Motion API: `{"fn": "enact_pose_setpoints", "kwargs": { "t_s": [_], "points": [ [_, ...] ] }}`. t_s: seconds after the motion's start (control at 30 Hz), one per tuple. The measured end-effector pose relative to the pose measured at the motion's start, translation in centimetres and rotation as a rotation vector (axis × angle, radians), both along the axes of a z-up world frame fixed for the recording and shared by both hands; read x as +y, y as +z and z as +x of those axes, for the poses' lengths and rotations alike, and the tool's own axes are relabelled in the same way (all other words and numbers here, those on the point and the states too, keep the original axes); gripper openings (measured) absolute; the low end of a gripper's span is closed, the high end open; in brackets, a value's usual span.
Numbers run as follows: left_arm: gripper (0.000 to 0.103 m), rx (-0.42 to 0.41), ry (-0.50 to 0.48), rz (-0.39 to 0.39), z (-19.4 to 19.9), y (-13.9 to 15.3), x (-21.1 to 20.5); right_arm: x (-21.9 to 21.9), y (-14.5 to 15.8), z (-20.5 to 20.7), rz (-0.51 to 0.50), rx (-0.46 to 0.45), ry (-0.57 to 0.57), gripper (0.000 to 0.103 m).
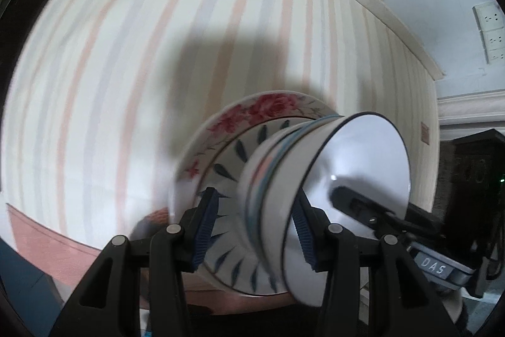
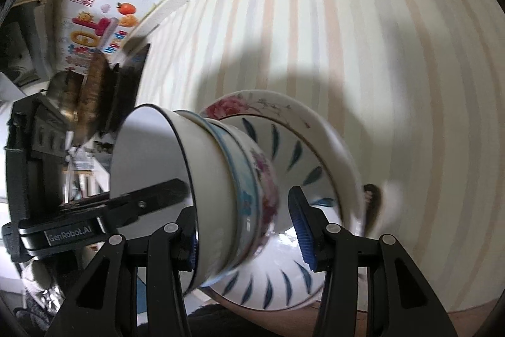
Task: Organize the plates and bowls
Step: 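Carry the bowl stack with both tools over the plate stack and lower it, then set the bowl stack on the plates and open both tools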
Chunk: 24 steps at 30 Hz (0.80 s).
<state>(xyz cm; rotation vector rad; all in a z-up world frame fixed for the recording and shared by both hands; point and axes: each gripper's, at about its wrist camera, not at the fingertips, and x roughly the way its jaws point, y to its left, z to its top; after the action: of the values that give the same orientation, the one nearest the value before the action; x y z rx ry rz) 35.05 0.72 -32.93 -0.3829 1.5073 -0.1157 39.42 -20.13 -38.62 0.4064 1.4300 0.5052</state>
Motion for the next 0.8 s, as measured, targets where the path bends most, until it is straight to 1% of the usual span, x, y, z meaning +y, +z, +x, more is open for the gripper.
{"fn": "enact_pose_setpoints", "kwargs": {
  "t_s": [0.13, 0.2, 0.23, 0.27, 0.3, 0.33, 0.37, 0.4, 0.5, 0.53, 0.6, 0.67, 0.8],
  "points": [
    [0.046, -0.033, -0.001, 0.092, -0.8, 1.3, 0.3, 0.0, 1.1, -0.7, -0.055, -0.026, 0.008, 0.054],
    [0.046, -0.054, -0.011, 0.119, -1.4, 2.2, 0.2, 0.1, 2.0, -1.3, -0.094, -0.050, 0.019, 0.062],
    [0.047, -0.056, -0.015, 0.128, -1.4, 2.4, 0.2, 0.1, 2.4, -1.5, -0.113, -0.060, 0.022, 0.070],
    [0.052, -0.060, -0.024, 0.148, -1.6, 2.7, 0.1, 0.2, 2.9, -1.8, -0.136, -0.078, 0.024, 0.075],
    [0.057, -0.069, -0.031, 0.172, -1.9, 3.1, -0.1, 0.2, 3.5, -2.1, -0.157, -0.101, 0.022, 0.084],
    [0.072, -0.086, -0.037, 0.199, -2.2, 3.6, -0.2, 0.1, 4.2, -2.5, -0.185, -0.127, 0.018, 0.089],
    [0.085, -0.103, -0.039, 0.216, -2.4, 4.0, -0.2, 0.1, 4.8, -2.7, -0.206, -0.147, 0.013, 0.090],
    [0.088, -0.120, -0.039, 0.229, -2.6, 4.4, -0.2, -0.1, 5.3, -3.1, -0.231, -0.171, 0.008, 0.092],
    [0.091, -0.161, -0.041, 0.267, -3.1, 5.3, -0.2, -0.5, 7.4, -4.4, -0.283, -0.247, -0.024, 0.095],
    [0.094, -0.182, -0.042, 0.279, -3.3, 5.8, -0.2, -0.6, 8.0, -4.8, -0.297, -0.271, -0.033, 0.096],
    [0.095, -0.206, -0.043, 0.297, -3.7, 6.4, -0.2, -0.7, 9.4, -5.8, -0.333, -0.315, -0.054, 0.098],
    [0.095, -0.233, -0.051, 0.306, -4.2, 7.3, -0.3, -0.9, 10.7, -6.6, -0.363, -0.345, -0.080, 0.099],
    [0.096, -0.300, -0.073, 0.334, -5.7, 9.3, -0.9, -1.1, 13.1, -8.4, -0.386, -0.384, -0.118, 0.099]
  ]
}}
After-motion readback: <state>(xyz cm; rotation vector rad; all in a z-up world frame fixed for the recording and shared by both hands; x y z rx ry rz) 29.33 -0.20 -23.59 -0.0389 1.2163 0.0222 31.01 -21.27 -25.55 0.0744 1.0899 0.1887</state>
